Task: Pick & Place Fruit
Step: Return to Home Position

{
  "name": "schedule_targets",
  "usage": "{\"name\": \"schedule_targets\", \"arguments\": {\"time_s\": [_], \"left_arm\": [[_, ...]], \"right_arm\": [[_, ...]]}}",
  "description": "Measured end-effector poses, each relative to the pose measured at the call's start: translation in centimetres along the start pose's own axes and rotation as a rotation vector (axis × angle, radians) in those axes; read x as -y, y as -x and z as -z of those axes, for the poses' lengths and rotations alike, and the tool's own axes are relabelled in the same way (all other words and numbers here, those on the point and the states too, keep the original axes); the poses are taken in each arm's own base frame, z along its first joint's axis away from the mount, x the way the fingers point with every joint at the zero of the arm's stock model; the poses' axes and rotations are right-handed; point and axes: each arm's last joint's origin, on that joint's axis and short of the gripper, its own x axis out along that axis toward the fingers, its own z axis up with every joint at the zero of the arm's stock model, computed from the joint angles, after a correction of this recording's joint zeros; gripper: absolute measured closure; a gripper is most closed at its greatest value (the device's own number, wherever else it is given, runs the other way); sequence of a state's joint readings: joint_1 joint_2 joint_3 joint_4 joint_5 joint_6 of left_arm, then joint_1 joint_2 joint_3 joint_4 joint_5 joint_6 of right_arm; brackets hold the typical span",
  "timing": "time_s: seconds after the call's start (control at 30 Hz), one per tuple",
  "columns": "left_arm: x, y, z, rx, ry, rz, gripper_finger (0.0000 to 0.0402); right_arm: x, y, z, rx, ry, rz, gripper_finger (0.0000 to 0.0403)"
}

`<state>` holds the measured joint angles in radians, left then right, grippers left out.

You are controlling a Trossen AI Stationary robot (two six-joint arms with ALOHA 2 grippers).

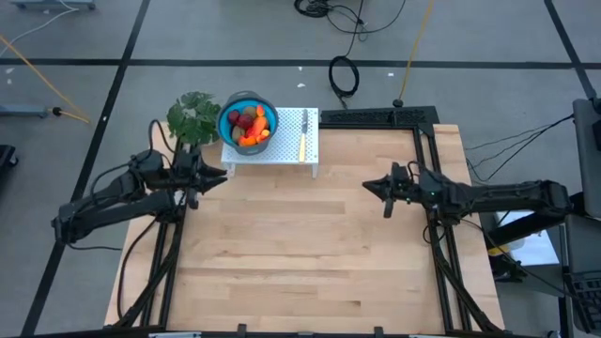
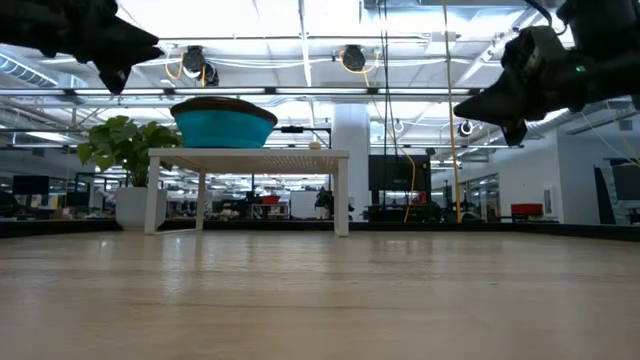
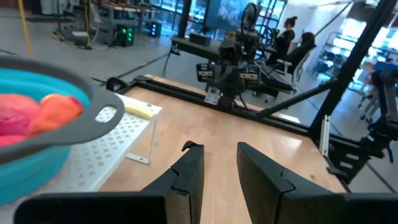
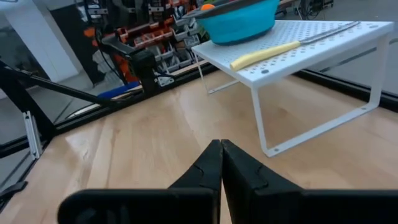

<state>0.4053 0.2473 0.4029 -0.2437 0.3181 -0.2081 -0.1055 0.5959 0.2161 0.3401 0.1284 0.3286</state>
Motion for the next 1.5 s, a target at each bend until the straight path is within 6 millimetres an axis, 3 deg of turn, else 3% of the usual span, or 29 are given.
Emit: {"name": "schedule_targets", "arguments": {"time_s": [0.5,1.0,1.33,1.5], "left_arm": [[-0.8,0.3,4.0,0.012,0.028,-0.004,0.0309],[-2.1,-1.3,8.2,0.062,0.09,0.042,0.0309],[-1.7,-1.3,7.5,0.149,0.213,0.131,0.0309],[-1.2,-1.3,7.0,0.169,0.216,0.113,0.0309]], "right_arm": [[1.1,1.4,2.6,0.015,-0.005,-0.004,0.0403],[1.2,1.7,2.7,0.028,-0.049,-0.005,0.0403],[1.2,1.7,2.7,0.03,0.033,0.004,0.0403],[1.4,1.8,2.6,0.068,0.022,0.095,0.0403]]}}
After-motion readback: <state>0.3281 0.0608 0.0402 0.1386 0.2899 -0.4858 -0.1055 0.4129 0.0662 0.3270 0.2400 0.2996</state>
